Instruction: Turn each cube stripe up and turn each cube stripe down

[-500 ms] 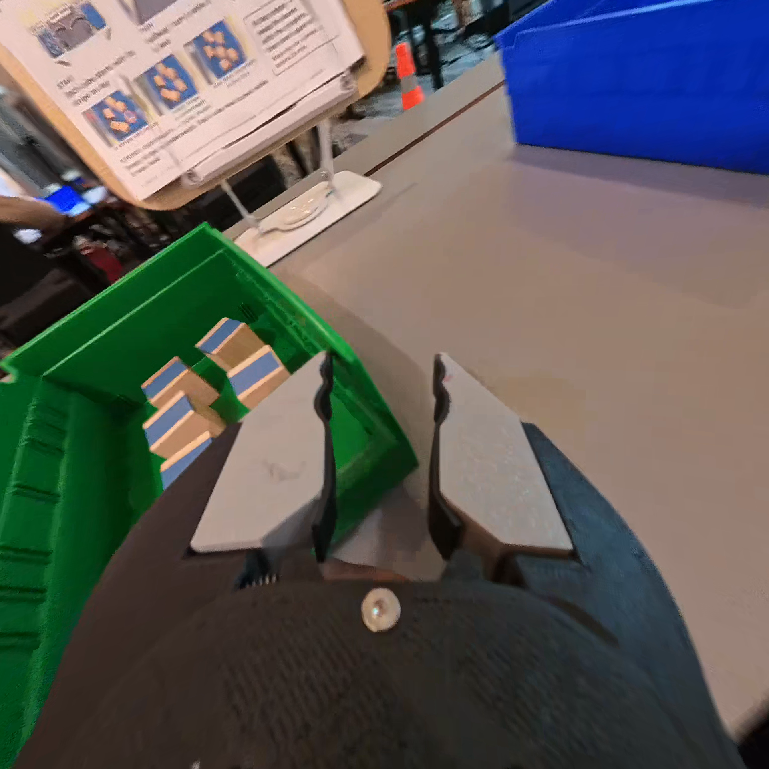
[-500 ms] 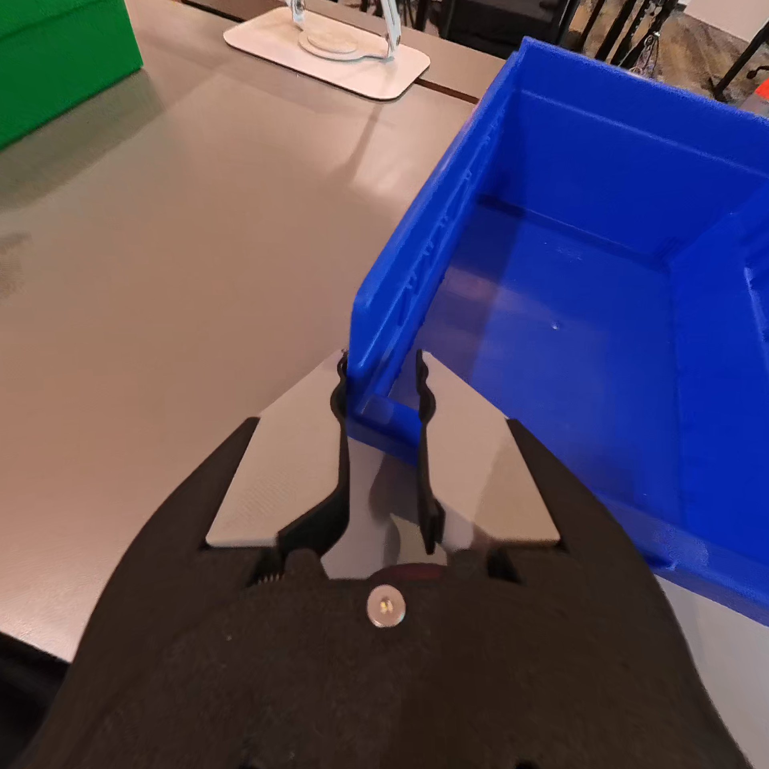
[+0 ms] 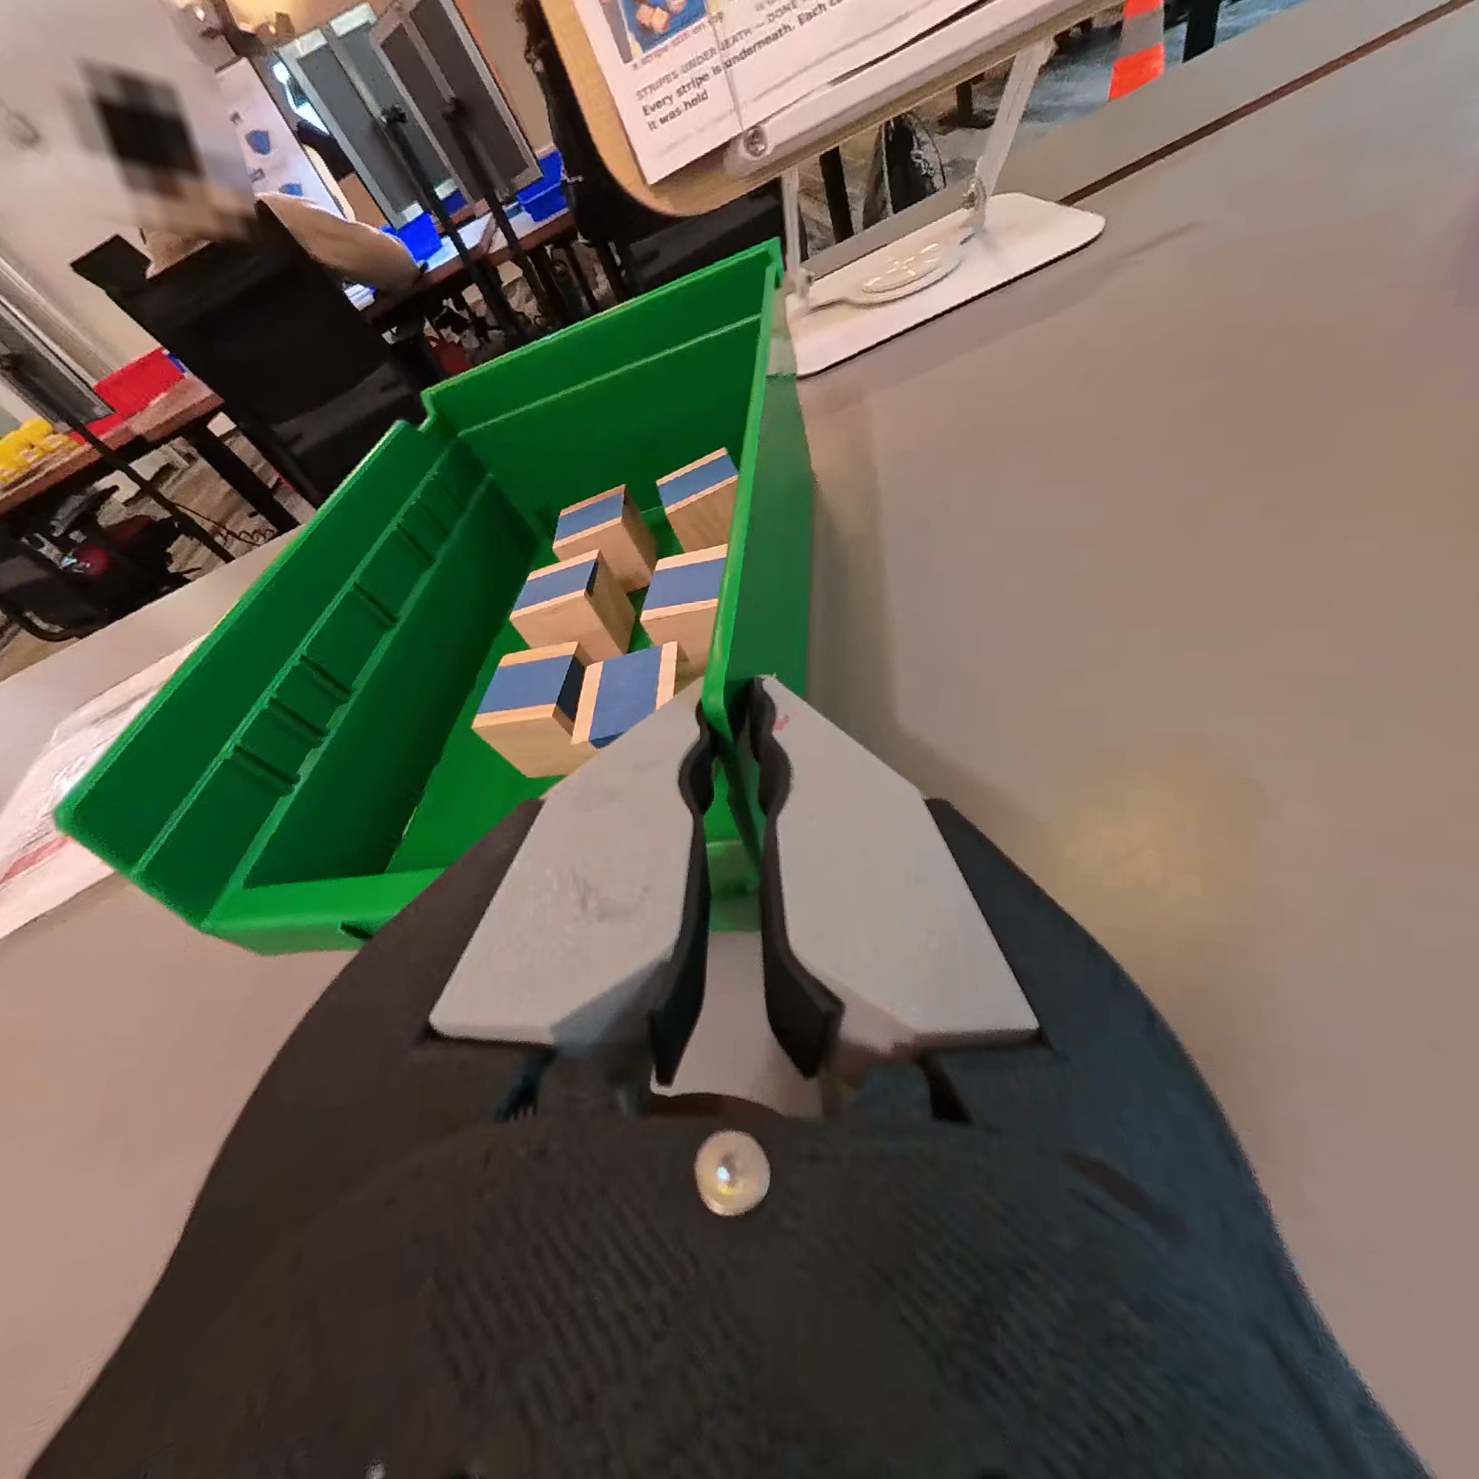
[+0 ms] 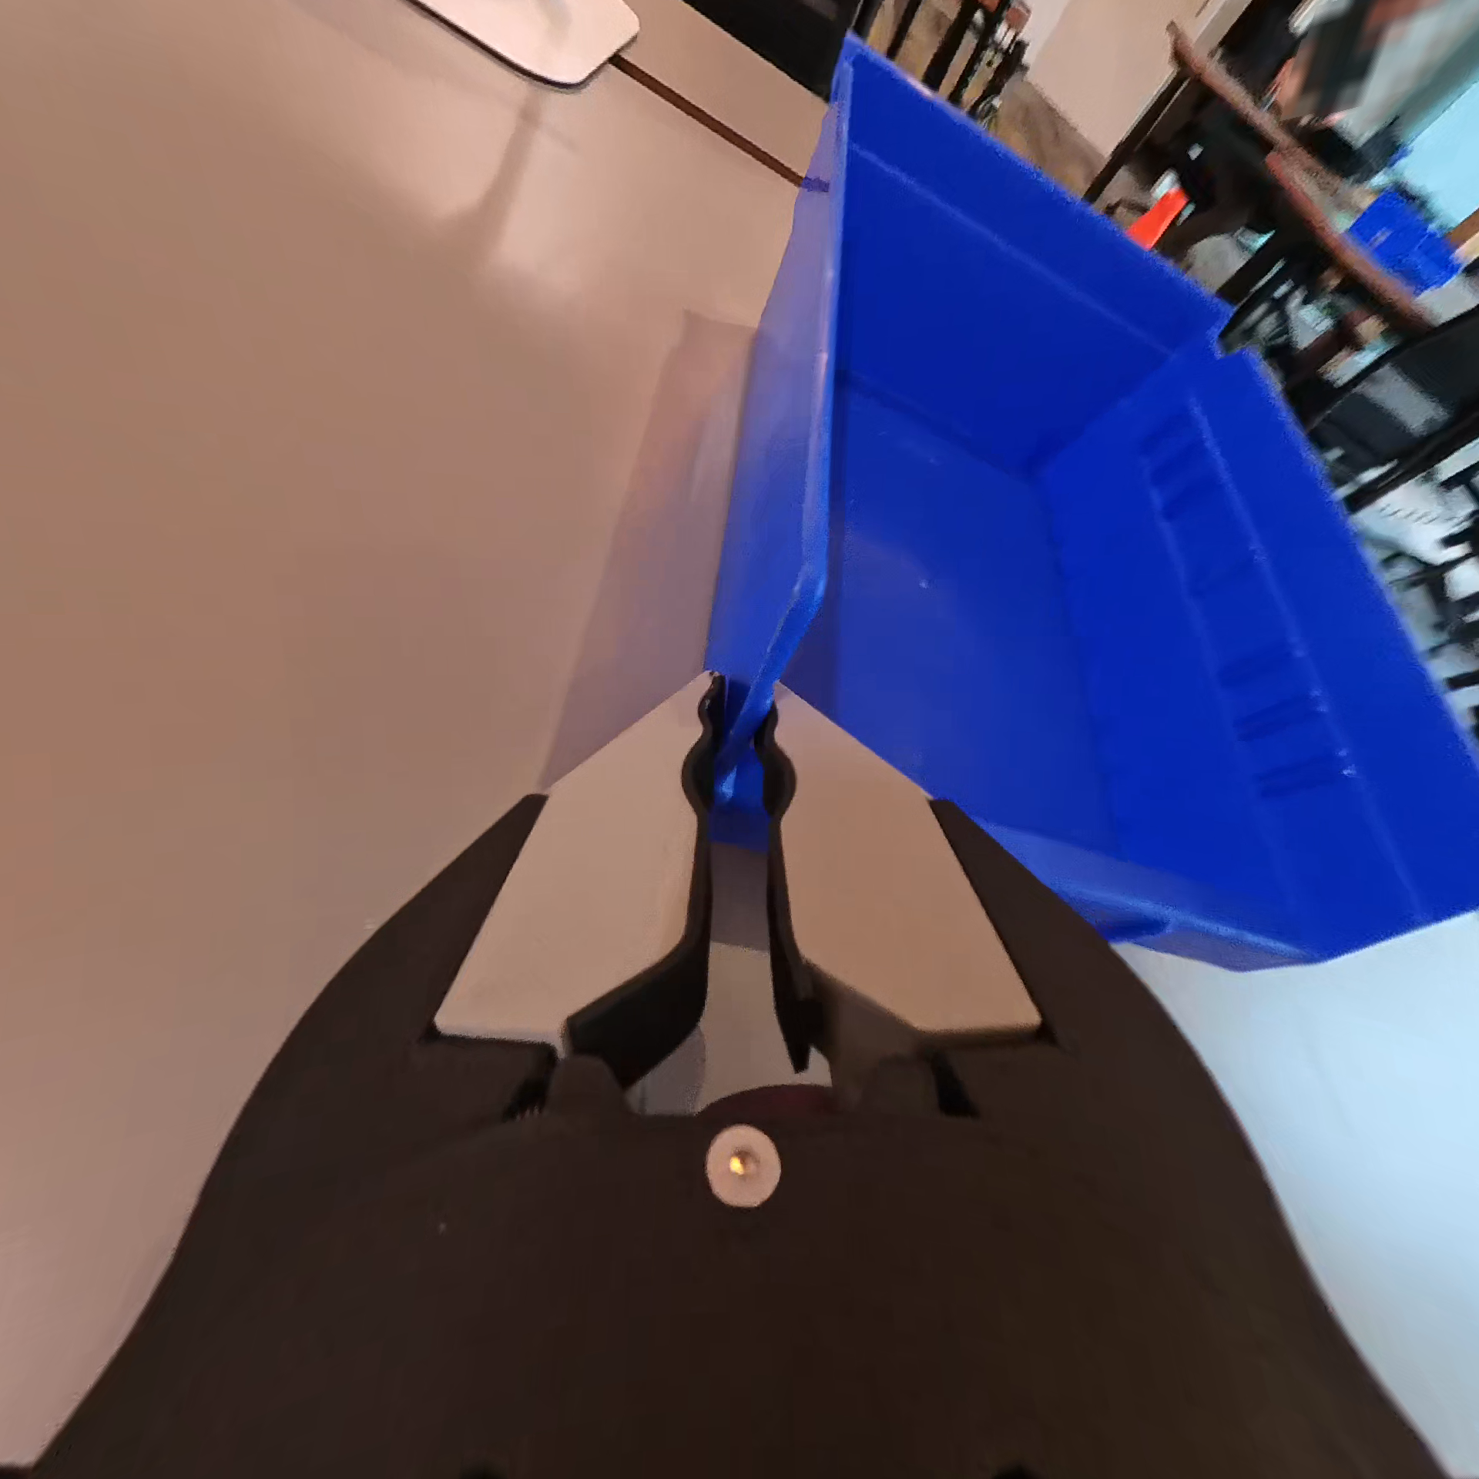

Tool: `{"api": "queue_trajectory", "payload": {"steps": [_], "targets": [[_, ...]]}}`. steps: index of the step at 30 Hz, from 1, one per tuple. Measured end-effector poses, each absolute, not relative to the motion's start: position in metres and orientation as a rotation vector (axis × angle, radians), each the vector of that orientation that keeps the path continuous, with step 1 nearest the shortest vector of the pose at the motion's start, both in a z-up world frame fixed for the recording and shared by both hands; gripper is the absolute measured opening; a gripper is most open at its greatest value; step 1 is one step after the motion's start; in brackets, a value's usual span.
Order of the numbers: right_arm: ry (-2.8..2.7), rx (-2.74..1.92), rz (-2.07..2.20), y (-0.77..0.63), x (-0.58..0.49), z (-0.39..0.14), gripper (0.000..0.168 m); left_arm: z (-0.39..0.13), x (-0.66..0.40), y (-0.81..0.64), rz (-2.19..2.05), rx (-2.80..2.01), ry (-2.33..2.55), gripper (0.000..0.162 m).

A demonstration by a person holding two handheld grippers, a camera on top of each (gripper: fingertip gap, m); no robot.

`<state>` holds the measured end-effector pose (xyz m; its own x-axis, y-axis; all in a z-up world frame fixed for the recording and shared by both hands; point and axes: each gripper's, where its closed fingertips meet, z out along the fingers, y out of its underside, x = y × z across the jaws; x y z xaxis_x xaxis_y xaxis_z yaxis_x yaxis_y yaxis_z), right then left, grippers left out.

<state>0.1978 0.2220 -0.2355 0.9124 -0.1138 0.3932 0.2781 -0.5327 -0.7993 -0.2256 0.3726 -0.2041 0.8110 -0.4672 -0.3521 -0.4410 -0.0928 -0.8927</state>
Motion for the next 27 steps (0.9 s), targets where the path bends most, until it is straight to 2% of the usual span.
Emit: {"api": "queue_trajectory", "payload": {"steps": [5, 8, 9, 11, 13, 14, 15, 16, 17, 20, 22, 23, 24, 26, 27], "targets": [[-0.073, -2.061, -0.481, 0.219, 0.201, -0.232, 0.004, -0.203, -0.229, 0.365, -0.016, -1.717, 0.625, 0.003], [-0.097, -2.000, -0.501, 0.212, 0.193, -0.219, 0.020, -0.202, -0.210, 0.360, -0.027, -1.701, 0.610, 0.002], [-0.104, -1.987, -0.494, 0.208, 0.188, -0.213, 0.023, -0.202, -0.203, 0.355, -0.020, -1.686, 0.652, 0.008], [-0.156, -1.953, -0.488, 0.200, 0.174, -0.196, 0.031, -0.199, -0.186, 0.340, -0.064, -1.656, 0.756, 0.034], [-0.181, -1.899, -0.511, 0.195, 0.161, -0.176, 0.032, -0.190, -0.182, 0.327, -0.088, -1.636, 0.777, 0.041], [-0.190, -1.880, -0.510, 0.195, 0.152, -0.170, 0.032, -0.181, -0.179, 0.321, -0.109, -1.620, 0.762, 0.041], [-0.210, -1.866, -0.491, 0.197, 0.142, -0.166, 0.032, -0.173, -0.173, 0.314, -0.150, -1.602, 0.750, 0.035], [-0.222, -1.849, -0.481, 0.202, 0.132, -0.163, 0.034, -0.164, -0.163, 0.305, -0.200, -1.579, 0.751, 0.023], [-0.217, -1.827, -0.500, 0.207, 0.126, -0.160, 0.037, -0.155, -0.151, 0.294, -0.249, -1.545, 0.767, 0.020], [-0.245, -1.820, -0.503, 0.224, 0.102, -0.166, 0.072, -0.137, -0.116, 0.272, -0.302, -1.432, 0.783, 0.025], [-0.293, -1.829, -0.431, 0.234, 0.078, -0.174, 0.078, -0.145, -0.093, 0.270, -0.276, -1.419, 0.847, 0.026], [-0.306, -1.832, -0.421, 0.238, 0.070, -0.176, 0.083, -0.153, -0.083, 0.273, -0.263, -1.427, 0.874, 0.034], [-0.316, -1.836, -0.417, 0.243, 0.065, -0.178, 0.086, -0.159, -0.075, 0.278, -0.258, -1.442, 0.881, 0.035], [-0.332, -1.841, -0.396, 0.250, 0.053, -0.181, 0.087, -0.168, -0.060, 0.288, -0.262, -1.470, 0.871, 0.027], [-0.335, -1.840, -0.383, 0.255, 0.049, -0.182, 0.088, -0.171, -0.053, 0.294, -0.259, -1.472, 0.867, 0.028]]}}
